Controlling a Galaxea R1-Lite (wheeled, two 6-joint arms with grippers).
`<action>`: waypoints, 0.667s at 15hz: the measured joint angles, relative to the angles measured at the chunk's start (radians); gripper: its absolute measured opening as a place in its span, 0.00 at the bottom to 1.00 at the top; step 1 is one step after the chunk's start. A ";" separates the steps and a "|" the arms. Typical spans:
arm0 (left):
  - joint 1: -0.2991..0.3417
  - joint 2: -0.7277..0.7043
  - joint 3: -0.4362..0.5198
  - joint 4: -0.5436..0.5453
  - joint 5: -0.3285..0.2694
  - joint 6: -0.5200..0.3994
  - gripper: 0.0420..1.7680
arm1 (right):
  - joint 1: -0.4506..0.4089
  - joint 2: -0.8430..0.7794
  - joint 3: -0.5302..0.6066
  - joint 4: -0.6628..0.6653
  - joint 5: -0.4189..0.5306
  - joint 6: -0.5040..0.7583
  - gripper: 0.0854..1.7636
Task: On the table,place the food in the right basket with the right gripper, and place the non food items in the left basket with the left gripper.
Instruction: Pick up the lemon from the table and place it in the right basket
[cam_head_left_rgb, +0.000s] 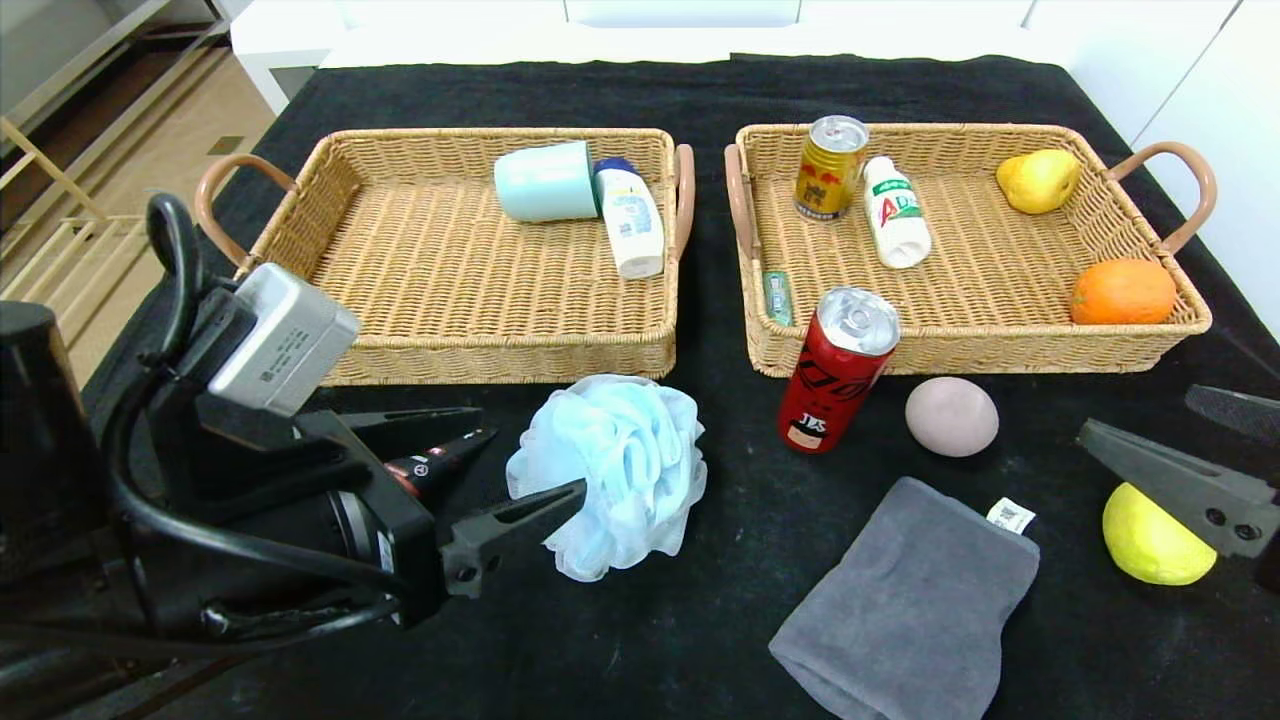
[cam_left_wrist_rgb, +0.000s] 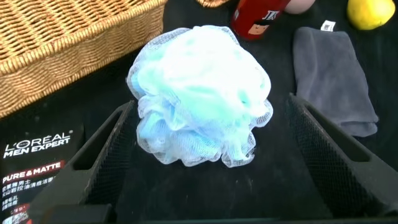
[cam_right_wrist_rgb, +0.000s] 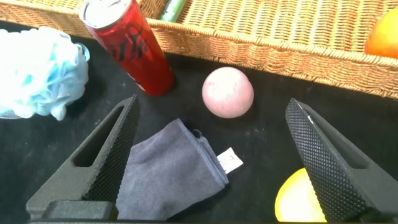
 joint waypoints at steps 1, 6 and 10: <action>0.002 -0.006 0.001 -0.007 -0.003 -0.005 0.97 | 0.000 0.001 -0.002 0.006 -0.009 0.000 0.97; 0.005 -0.032 0.011 -0.020 -0.007 -0.001 0.97 | -0.031 0.000 -0.096 0.244 -0.147 0.008 0.97; 0.004 -0.046 0.009 -0.020 -0.006 -0.002 0.97 | -0.092 0.000 -0.275 0.620 -0.220 0.125 0.97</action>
